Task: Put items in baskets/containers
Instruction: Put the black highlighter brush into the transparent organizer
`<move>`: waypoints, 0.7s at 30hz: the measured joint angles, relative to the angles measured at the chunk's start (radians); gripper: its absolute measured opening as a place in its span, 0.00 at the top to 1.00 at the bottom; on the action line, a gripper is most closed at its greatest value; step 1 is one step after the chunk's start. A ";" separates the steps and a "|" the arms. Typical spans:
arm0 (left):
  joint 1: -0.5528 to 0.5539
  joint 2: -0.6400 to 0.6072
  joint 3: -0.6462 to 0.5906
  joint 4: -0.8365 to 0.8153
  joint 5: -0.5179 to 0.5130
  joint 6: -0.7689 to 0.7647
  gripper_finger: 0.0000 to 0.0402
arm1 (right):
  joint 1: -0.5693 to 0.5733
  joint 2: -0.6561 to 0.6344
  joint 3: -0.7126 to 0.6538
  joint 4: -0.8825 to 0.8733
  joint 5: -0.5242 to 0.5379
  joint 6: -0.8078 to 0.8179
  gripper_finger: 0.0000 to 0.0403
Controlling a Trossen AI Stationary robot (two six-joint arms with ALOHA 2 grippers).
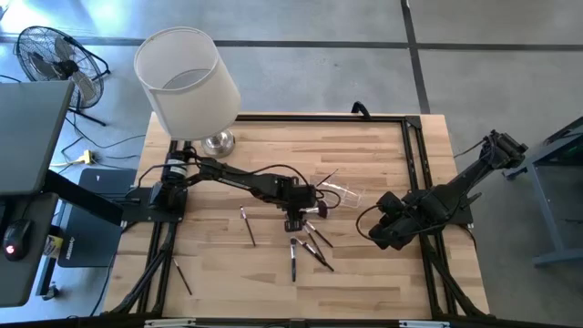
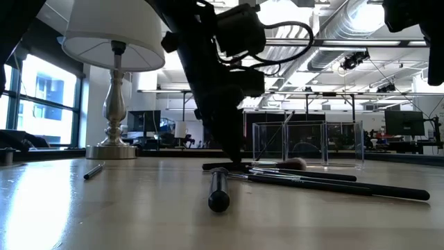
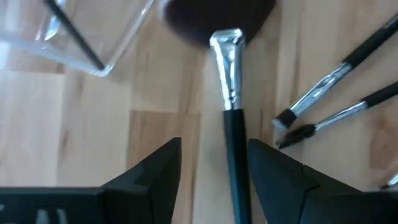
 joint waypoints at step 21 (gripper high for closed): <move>-0.014 0.005 0.001 -0.227 0.069 -0.015 0.93 | 0.000 0.000 0.000 0.019 0.044 -0.004 1.00</move>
